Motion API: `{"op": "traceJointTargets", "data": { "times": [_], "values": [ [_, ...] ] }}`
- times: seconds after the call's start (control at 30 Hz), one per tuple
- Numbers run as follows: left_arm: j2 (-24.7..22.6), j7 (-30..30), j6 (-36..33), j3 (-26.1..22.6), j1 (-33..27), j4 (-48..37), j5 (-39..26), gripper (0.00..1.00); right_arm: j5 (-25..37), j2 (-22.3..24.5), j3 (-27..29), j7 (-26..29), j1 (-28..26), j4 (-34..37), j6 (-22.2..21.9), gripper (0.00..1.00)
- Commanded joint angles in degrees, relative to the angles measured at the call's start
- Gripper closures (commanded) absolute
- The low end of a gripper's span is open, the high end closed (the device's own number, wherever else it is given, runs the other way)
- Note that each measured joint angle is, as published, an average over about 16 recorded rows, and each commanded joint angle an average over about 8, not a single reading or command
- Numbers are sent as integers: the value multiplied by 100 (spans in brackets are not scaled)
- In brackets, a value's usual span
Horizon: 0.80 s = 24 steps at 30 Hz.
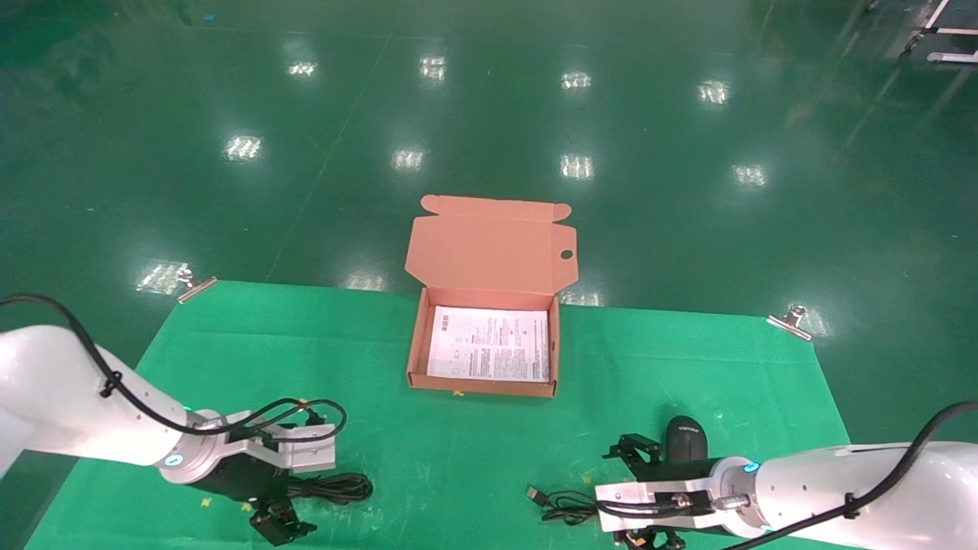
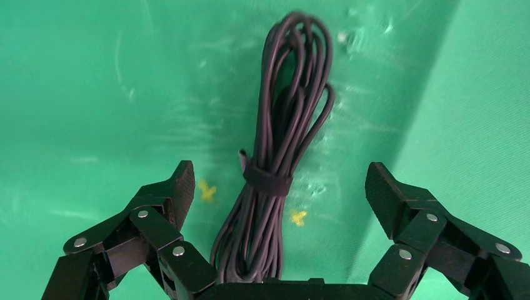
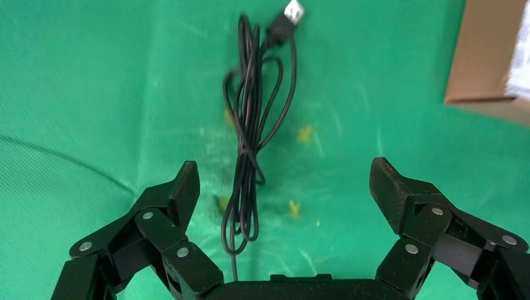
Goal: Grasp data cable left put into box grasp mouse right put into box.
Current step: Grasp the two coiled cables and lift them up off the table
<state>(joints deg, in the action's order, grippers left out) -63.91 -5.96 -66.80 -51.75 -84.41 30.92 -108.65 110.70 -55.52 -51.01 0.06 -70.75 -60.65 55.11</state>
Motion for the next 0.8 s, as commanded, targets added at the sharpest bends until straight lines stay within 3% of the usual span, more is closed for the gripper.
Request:
{"op": "traceJointTargets", "data": {
  "times": [0.03, 0.2, 0.27, 0.8],
  "values": [
    [-63, 103, 54, -6, -22, -190, -10, 24, 19, -41, -10, -70, 15, 140, -64, 25],
    [-156, 247, 140, 3, -71, -516, -1, 87, 33, -127, -35, -175, 19, 352, -110, 87],
    [-183, 283, 162, 6, -85, -602, 2, 100, 32, -152, -40, -201, 21, 406, -121, 100],
    [-172, 268, 157, 9, -86, -570, 11, 100, 24, -143, -43, -195, 14, 388, -106, 100]
  ]
}}
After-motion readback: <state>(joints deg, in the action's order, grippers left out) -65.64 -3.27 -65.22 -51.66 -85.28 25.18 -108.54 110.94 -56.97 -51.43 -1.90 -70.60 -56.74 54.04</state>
